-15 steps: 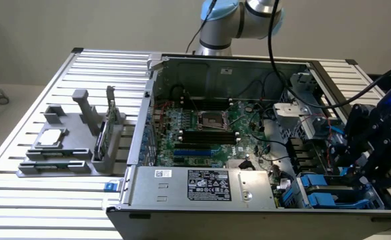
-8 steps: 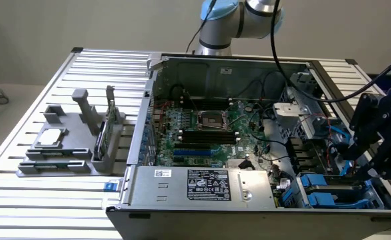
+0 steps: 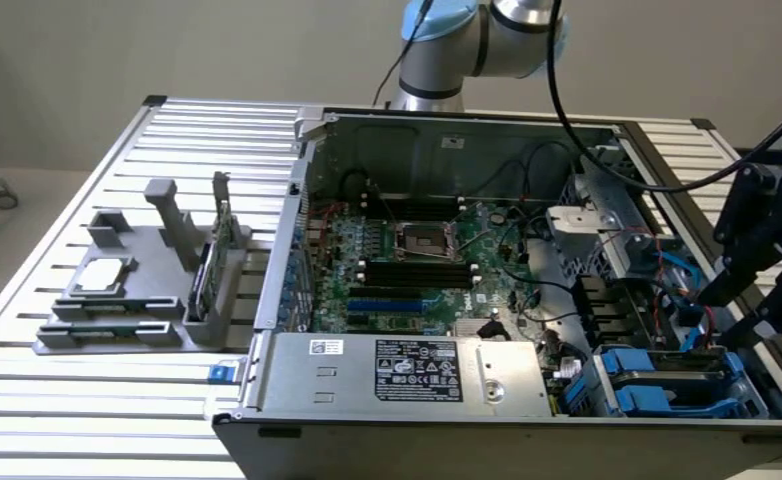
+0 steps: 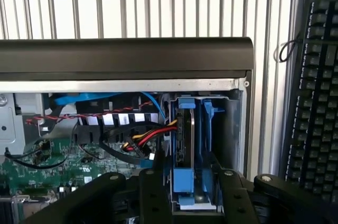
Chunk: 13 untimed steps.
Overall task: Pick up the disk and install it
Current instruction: 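Insert the second disk wire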
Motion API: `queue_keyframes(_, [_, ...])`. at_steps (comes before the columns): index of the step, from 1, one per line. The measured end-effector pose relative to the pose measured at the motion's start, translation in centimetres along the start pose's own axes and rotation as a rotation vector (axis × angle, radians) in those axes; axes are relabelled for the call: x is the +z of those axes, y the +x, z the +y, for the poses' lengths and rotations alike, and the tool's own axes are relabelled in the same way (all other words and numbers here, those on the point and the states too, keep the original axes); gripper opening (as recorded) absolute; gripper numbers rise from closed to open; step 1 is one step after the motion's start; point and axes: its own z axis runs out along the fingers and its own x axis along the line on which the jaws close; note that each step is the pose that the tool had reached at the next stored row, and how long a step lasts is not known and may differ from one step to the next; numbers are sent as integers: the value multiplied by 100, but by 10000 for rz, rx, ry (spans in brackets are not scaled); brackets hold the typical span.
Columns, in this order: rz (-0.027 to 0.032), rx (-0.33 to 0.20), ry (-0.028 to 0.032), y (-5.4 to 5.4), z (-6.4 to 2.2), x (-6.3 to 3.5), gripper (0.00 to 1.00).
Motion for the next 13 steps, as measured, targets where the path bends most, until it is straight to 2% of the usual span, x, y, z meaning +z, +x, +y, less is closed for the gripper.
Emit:
queue_keyframes(7, [-1,8,0,0,-115,2,42])
queue_keyframes(13, [0,8,0,46,-189,19,42])
